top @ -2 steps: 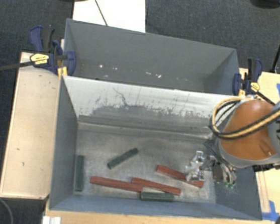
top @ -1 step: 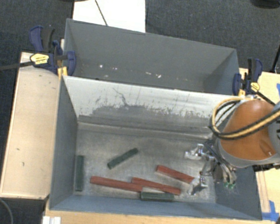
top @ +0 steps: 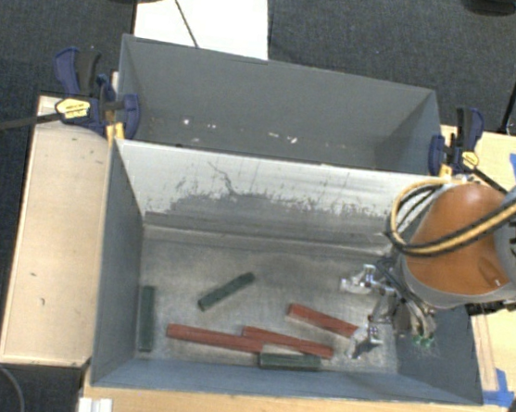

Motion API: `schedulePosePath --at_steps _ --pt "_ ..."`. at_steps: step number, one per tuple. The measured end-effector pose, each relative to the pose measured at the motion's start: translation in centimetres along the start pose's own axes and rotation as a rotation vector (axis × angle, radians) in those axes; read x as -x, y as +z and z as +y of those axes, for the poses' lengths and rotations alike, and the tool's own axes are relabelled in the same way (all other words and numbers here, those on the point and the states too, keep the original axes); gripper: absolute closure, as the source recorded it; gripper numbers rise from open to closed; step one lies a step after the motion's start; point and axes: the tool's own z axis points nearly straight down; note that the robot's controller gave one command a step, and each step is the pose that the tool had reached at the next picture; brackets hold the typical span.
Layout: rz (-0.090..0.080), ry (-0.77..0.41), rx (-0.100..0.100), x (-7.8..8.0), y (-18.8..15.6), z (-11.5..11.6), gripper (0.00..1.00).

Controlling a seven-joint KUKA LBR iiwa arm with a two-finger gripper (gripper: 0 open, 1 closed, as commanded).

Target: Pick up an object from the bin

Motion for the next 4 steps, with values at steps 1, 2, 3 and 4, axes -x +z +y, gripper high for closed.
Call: schedulePosePath --at_steps 1,2,3,4 --pt "0.004 -0.094 0.000 0.6 -3.6 0.6 0.00" --pt "0.001 -0.096 0.000 2.9 2.3 3.3 1.00" --pt "0.001 -0.098 0.000 2.9 2.3 3.3 1.00" --pt "-0.001 -0.108 0.000 4.9 -7.7 1.9 1.00"
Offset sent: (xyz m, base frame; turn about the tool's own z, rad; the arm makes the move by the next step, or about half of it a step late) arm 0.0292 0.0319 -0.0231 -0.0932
